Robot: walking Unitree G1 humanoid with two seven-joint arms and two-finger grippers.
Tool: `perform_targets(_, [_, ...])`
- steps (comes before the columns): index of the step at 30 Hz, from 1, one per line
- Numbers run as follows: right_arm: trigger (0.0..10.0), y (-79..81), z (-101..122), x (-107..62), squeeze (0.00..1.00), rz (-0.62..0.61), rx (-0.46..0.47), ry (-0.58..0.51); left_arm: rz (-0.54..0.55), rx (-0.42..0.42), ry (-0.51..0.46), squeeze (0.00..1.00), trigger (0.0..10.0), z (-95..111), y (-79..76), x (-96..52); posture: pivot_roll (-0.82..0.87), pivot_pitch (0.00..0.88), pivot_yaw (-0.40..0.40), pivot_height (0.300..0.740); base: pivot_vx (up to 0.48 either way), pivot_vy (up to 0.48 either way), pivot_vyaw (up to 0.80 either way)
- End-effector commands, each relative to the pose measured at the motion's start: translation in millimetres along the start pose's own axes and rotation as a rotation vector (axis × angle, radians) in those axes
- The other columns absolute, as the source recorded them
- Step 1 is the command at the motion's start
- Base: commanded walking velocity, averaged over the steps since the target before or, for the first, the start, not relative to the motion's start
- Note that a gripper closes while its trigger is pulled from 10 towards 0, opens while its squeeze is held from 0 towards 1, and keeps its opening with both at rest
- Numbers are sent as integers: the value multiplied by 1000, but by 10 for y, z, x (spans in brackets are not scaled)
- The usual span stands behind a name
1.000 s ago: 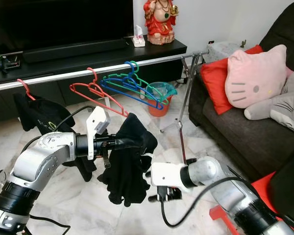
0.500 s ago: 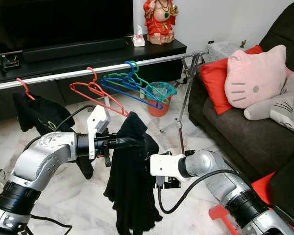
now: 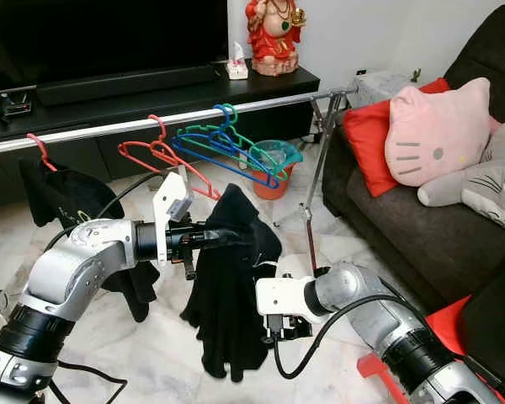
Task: Hang hanger
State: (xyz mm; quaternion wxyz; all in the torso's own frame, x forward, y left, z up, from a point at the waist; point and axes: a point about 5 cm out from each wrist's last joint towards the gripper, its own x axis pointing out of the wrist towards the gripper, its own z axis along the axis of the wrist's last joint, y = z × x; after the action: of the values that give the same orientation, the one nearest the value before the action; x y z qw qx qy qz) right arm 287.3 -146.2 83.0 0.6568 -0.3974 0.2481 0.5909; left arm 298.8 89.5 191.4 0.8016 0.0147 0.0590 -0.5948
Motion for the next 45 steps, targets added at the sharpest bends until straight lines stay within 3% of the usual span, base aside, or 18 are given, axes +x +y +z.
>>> perform_targets(1, [10000,-83,27,-39,0,-27,-12,-4,-24,59,-47,0,10000,205,-24,9,-29,0,-16,740,0,0,0])
perform_targets(5, [10000,-107,27,-44,0,-42,-14,-11,-26,62,-48,0,10000,212,-26,9,-29,0,-16,740,0,0,0])
perform_targets(11, [10000,-305,63,-98,0,-191,-24,-23,-25,70,-59,0,10000,244,-28,16,-28,0,-18,740,0,0,0])
perform_targets(24, [10000,-209,8,-47,0,-82,-13,-28,-23,81,-66,0,10000,277,-29,21,-24,0,-23,740,0,0,0])
perform_targets(33, [10000,-200,5,-45,0,-71,-10,-34,-23,81,-67,0,10000,280,-28,22,-23,0,-24,740,0,0,0])
perform_targets(34, [4196,-182,-7,-43,0,-50,8,-65,-22,85,-71,0,10000,293,-28,27,-22,0,-25,740,0,0,0])
perform_targets(35, [4118,-181,-7,-42,0,-45,20,-78,-21,86,-73,0,10000,296,-26,27,-20,0,-26,740,0,0,0])
perform_targets(37, [0,-181,-4,-40,0,-41,33,-90,-20,87,-74,0,10000,300,-24,26,-20,0,-26,740,0,0,0])
perform_targets(45, [0,-153,-26,-35,0,-25,36,-88,-16,91,-80,0,10000,315,-17,27,-20,0,-26,740,0,0,0])
